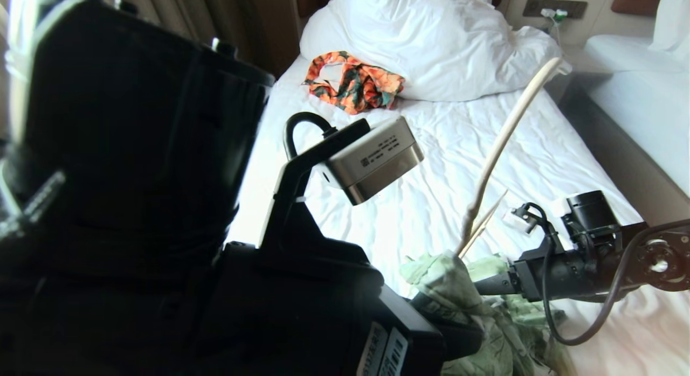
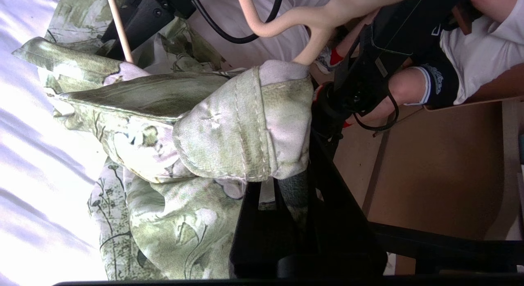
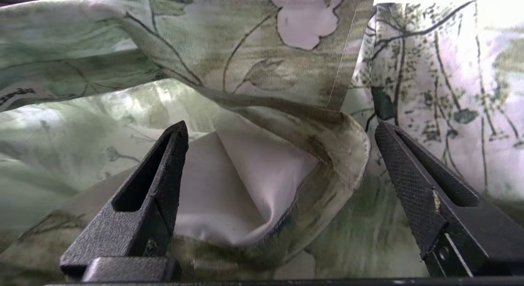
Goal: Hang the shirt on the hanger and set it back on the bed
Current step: Hook the other side of the shirt onto the hanger
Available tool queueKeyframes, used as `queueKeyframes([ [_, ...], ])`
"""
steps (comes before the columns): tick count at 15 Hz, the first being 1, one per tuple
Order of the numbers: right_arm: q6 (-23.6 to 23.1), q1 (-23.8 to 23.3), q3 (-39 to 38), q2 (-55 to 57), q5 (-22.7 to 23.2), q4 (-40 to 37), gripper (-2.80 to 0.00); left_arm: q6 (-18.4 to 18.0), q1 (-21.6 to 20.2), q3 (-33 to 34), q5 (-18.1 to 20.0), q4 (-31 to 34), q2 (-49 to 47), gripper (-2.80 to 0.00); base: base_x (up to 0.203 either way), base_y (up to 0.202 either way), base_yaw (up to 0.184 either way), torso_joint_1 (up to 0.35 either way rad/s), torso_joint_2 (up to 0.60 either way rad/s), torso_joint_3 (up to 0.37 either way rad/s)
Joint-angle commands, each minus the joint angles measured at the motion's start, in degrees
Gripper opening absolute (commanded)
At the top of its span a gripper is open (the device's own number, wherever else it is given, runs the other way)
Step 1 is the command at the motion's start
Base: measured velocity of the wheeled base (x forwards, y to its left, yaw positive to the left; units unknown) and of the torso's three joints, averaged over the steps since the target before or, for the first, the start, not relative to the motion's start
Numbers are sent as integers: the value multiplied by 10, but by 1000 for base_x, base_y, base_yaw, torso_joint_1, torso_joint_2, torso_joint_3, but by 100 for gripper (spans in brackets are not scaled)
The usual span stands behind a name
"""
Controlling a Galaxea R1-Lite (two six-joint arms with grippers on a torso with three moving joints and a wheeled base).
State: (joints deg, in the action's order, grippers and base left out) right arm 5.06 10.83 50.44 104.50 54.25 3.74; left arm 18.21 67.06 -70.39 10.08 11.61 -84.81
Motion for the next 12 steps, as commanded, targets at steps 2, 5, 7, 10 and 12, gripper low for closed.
queueKeyframes([
  [2,3,-22,-12,8,38,3,0,0,0,-4,0,1,1,-280,0,0,0,0,0,0],
  [5,7,-26,-14,23,57,29,0,0,0,-4,-1,0,1,-280,0,0,0,0,0,0],
  [7,47,-25,-18,36,66,78,0,0,0,-4,-1,0,5,-280,0,0,0,0,0,0],
  [10,119,-8,-36,52,70,173,0,-1,0,-4,-7,0,8,-280,0,0,0,0,0,0],
  [12,175,4,-48,55,70,237,0,-1,0,-8,-9,1,8,-280,0,0,0,0,0,0],
])
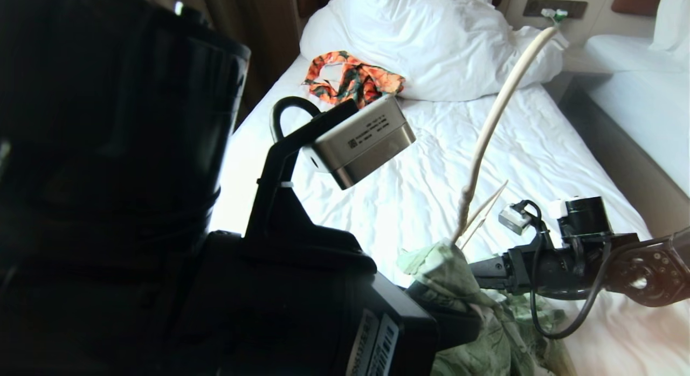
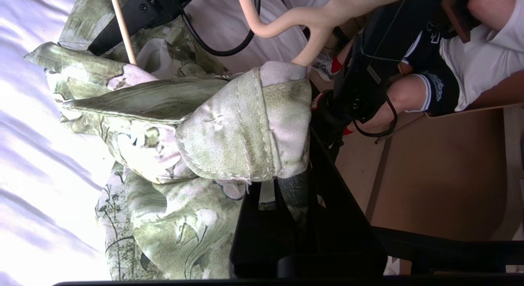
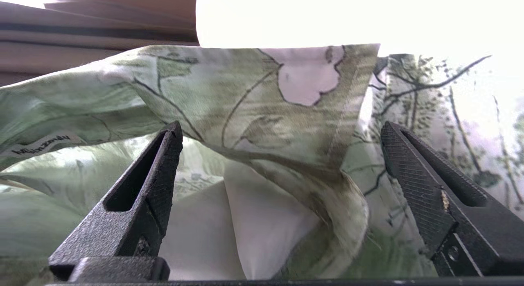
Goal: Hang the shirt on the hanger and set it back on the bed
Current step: Hook the other side of the shirt onto the hanger
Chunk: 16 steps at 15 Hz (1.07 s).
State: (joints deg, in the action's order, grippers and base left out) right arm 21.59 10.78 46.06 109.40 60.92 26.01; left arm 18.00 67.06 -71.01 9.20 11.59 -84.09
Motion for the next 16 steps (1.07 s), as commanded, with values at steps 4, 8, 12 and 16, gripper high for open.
queueKeyframes([
  [4,75,26,-25,1,3,79,0,1,0,-4,0,1,1,-280,0,0,0,0,0,0],
  [8,104,30,-25,-16,3,80,0,1,1,-10,0,3,1,-280,0,0,0,0,0,0],
  [12,158,33,-34,-19,3,129,0,1,3,-10,-1,4,1,-280,0,0,0,0,0,0],
  [16,201,38,-44,-20,3,175,0,1,3,-7,-1,4,6,-280,0,0,0,0,0,0],
])
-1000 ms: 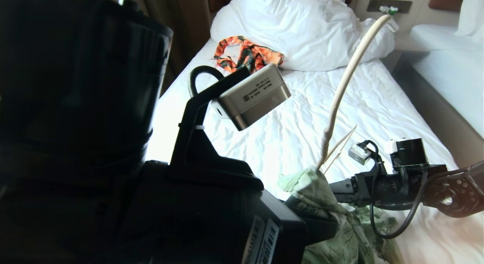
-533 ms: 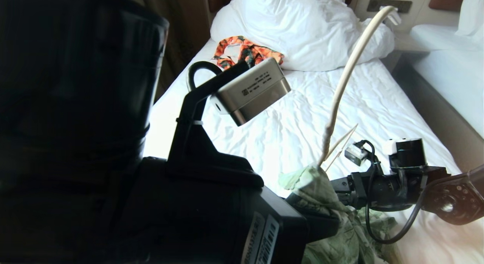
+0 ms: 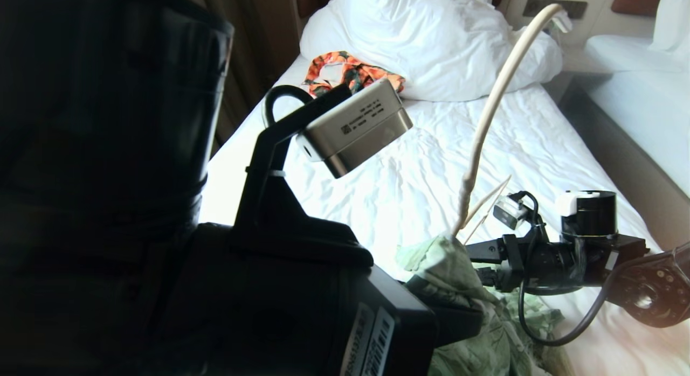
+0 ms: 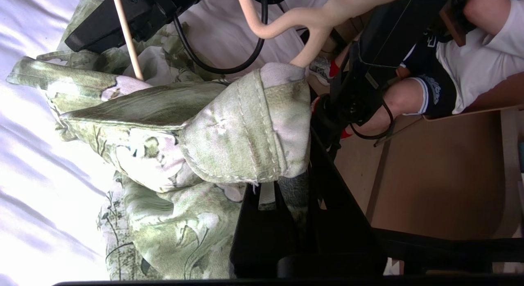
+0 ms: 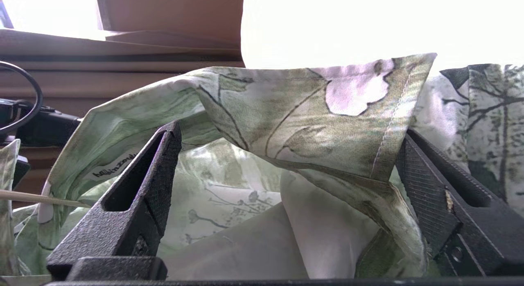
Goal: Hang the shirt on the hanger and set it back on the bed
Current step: Hook the other side of the shirt onto the hanger
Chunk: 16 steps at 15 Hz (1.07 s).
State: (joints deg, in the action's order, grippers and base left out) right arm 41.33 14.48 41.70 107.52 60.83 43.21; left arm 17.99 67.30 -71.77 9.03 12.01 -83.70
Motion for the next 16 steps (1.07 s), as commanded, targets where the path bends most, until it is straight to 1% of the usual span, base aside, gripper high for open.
queueKeyframes([
  [1,3,3,-1,-1,3,6,0,1,0,0,0,0,2,-280,0,0,0,0,0,0],
  [2,3,5,-1,-1,3,6,0,1,0,1,0,0,3,-280,0,0,0,0,0,0],
  [3,4,7,-1,-1,3,6,-280,1,0,1,-3,0,3,-280,0,0,0,0,0,0],
  [6,5,8,-2,-2,4,6,-280,1,0,1,-3,0,6,-280,0,0,0,0,0,0],
  [8,15,8,-2,-6,5,6,-280,1,0,1,-3,1,6,-280,0,0,0,0,0,0],
  [14,16,7,-18,-37,33,5,-280,1,6,-2,-4,0,2,-280,0,0,0,0,0,0],
  [16,15,6,-18,-38,33,6,-280,1,12,-2,-13,0,1,-280,0,0,0,0,0,0],
])
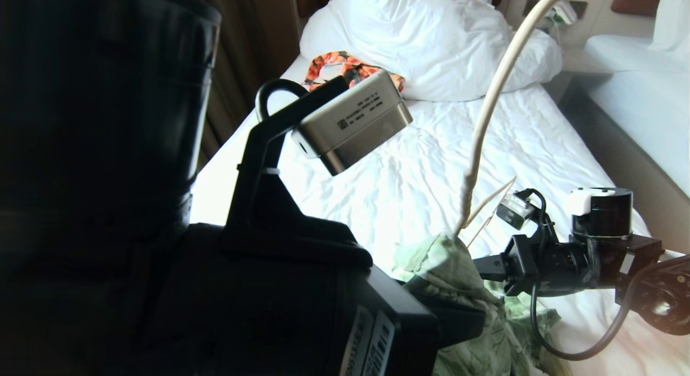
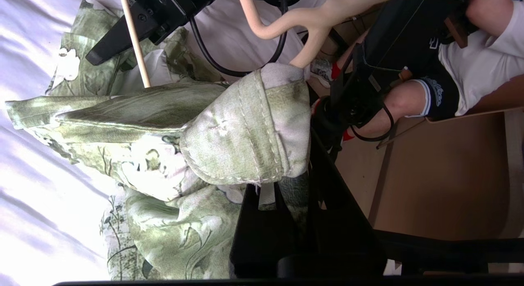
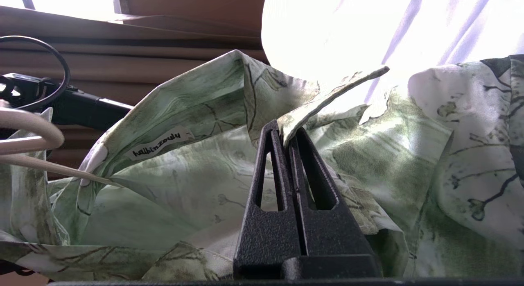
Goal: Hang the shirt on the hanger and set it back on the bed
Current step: Hook the other side of the shirt onto the hanger
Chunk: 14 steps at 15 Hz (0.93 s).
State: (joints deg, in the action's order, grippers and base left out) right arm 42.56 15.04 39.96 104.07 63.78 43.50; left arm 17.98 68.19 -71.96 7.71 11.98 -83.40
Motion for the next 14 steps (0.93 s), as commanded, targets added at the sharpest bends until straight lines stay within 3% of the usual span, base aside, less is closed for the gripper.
queueKeyframes([
  [1,2,-4,0,-9,2,3,-280,1,5,1,-2,1,-3,-280,0,0,0,0,0,0],
  [7,25,-60,4,-32,-1,3,-280,11,5,27,0,-2,-9,-280,0,0,0,0,0,0],
  [14,42,-75,20,-27,-2,3,-280,63,21,55,-14,-3,-8,-280,0,0,0,0,0,0],
])
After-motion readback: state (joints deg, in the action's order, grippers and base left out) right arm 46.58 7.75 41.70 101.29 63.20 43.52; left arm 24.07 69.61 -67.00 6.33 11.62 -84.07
